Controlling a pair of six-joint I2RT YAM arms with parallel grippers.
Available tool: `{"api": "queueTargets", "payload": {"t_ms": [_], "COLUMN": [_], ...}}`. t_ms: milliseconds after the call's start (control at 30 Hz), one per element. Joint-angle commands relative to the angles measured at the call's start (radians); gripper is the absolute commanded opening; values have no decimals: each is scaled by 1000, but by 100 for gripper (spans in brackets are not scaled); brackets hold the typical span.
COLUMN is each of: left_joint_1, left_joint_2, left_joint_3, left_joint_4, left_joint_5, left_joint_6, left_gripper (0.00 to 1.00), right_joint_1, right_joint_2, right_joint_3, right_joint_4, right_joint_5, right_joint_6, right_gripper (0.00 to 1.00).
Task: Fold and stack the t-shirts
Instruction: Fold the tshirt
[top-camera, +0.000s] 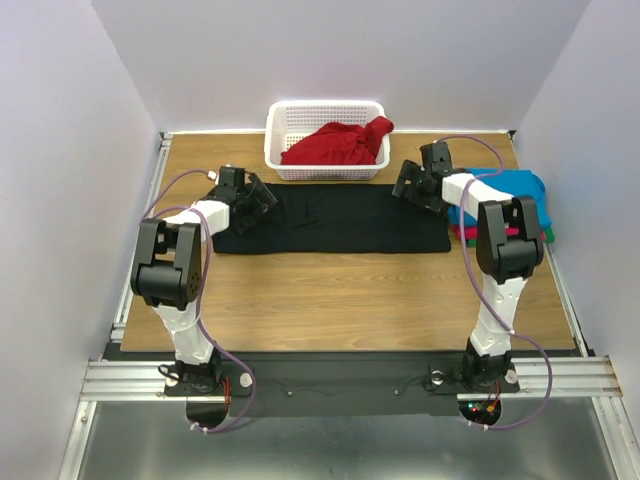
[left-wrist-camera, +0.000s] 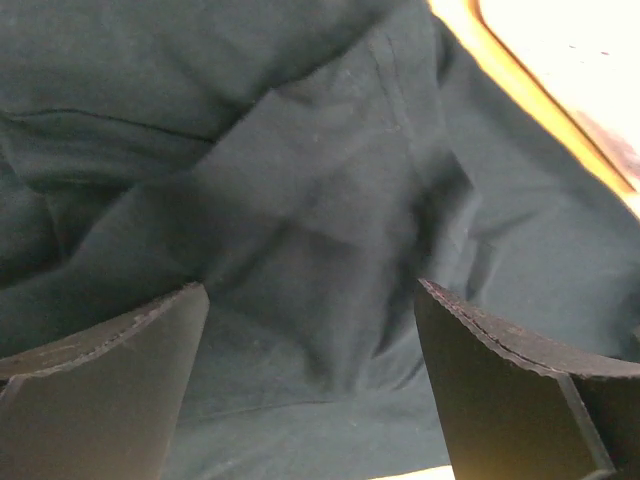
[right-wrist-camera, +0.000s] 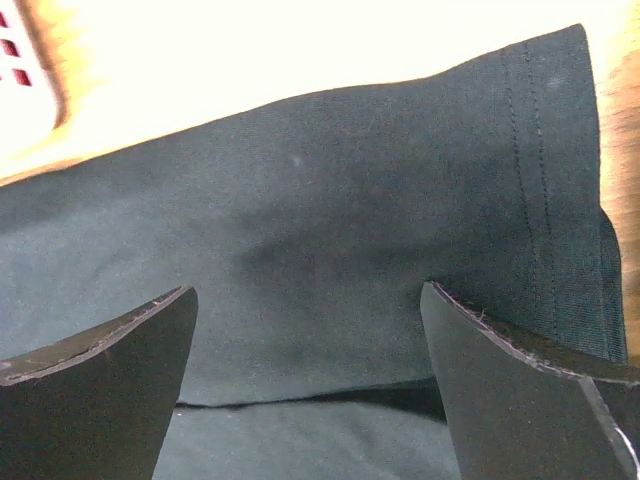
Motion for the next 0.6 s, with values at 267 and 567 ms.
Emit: {"api": "queueTargets", "payload": {"t_ms": [267, 567], "left_joint_1": [117, 190], "left_joint_2": [41, 308], "left_joint_3": [11, 378], "left_joint_4": [-3, -155], "left_joint_5": [-75, -105], "left_joint_6": [1, 91], "left_gripper": [99, 98], "right_joint_1": [251, 664], "right_joint_2": [-401, -615], "right_joint_3": [-622, -902], "right_joint_4": [70, 91], "right_joint_5": [30, -132], "right_joint_6": [177, 450], "right_gripper": [100, 100]}}
